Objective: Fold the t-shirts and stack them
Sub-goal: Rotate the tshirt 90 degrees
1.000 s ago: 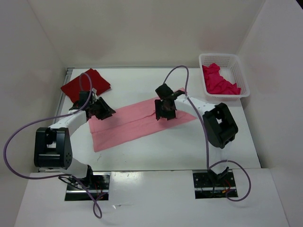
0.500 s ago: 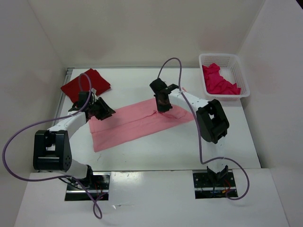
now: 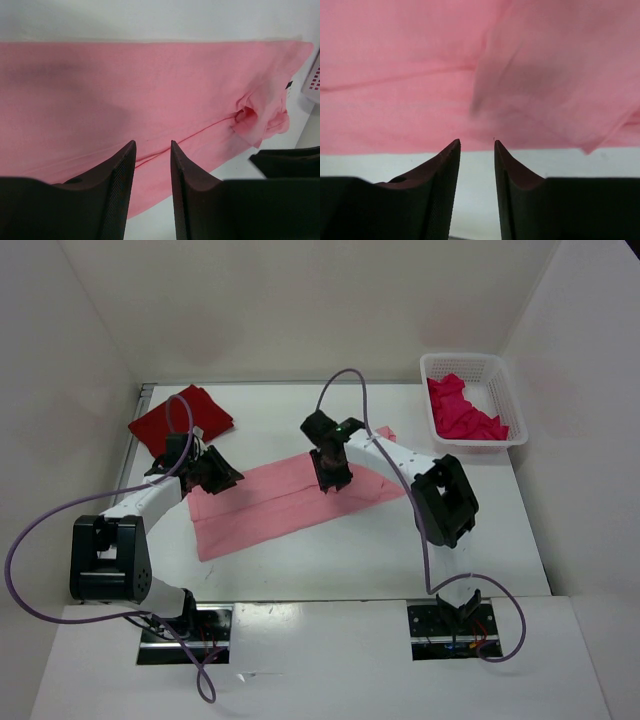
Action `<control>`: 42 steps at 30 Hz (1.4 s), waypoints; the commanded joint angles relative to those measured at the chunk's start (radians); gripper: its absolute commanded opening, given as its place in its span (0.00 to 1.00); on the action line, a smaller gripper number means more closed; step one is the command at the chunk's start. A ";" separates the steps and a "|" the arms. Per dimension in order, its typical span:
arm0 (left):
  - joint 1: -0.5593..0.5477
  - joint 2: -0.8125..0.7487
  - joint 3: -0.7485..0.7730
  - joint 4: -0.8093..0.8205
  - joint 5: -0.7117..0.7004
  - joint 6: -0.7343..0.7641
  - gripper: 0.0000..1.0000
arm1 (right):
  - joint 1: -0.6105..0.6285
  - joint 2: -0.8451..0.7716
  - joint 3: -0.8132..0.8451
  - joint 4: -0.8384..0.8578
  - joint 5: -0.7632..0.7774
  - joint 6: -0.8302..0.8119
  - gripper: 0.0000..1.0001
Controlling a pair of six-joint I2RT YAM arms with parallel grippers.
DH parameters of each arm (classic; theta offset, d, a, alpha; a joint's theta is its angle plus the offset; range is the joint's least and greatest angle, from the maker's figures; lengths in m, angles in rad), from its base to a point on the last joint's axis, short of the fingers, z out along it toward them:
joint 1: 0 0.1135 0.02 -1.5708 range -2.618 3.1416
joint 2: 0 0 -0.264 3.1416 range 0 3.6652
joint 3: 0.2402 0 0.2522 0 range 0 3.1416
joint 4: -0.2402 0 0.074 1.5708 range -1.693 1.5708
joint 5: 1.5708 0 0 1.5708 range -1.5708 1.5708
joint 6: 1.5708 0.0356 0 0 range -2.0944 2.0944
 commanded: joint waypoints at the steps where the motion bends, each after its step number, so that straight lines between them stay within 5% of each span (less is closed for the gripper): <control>1: -0.005 -0.033 0.020 0.001 0.007 0.004 0.41 | 0.020 0.005 -0.089 -0.027 -0.080 0.023 0.42; 3: -0.005 -0.033 0.020 0.001 0.007 0.004 0.41 | 0.020 -0.009 -0.107 -0.027 -0.071 0.023 0.49; 8: -0.005 -0.033 0.020 0.001 0.007 0.013 0.42 | -0.030 -0.126 -0.173 -0.004 -0.027 0.047 0.49; 12: -0.005 -0.033 0.020 0.001 -0.002 0.013 0.42 | -0.157 -0.226 -0.313 0.106 -0.056 0.109 0.12; 15: -0.005 -0.033 0.020 0.010 -0.002 0.013 0.42 | -0.271 -0.265 -0.422 0.201 -0.102 0.161 0.00; 18: -0.005 -0.010 0.009 0.020 0.007 0.023 0.42 | -0.365 -0.308 -0.517 0.301 -0.167 0.214 0.14; 19: -0.005 0.002 0.009 0.021 0.007 0.023 0.42 | -0.378 -0.317 -0.531 0.315 -0.210 0.215 0.35; 20: -0.005 0.014 0.009 0.021 0.007 0.023 0.42 | -0.388 -0.317 -0.543 0.324 -0.210 0.224 0.42; 22: -0.005 0.025 0.000 0.030 0.007 0.023 0.42 | -0.388 -0.317 -0.554 0.312 -0.210 0.224 0.45; 27: -0.005 0.057 0.000 0.057 0.017 0.023 0.42 | -0.388 -0.326 -0.620 0.365 -0.285 0.224 0.45; 42: -0.005 0.087 -0.019 0.076 0.007 0.013 0.42 | -0.388 -0.253 -0.600 0.422 -0.259 0.255 0.23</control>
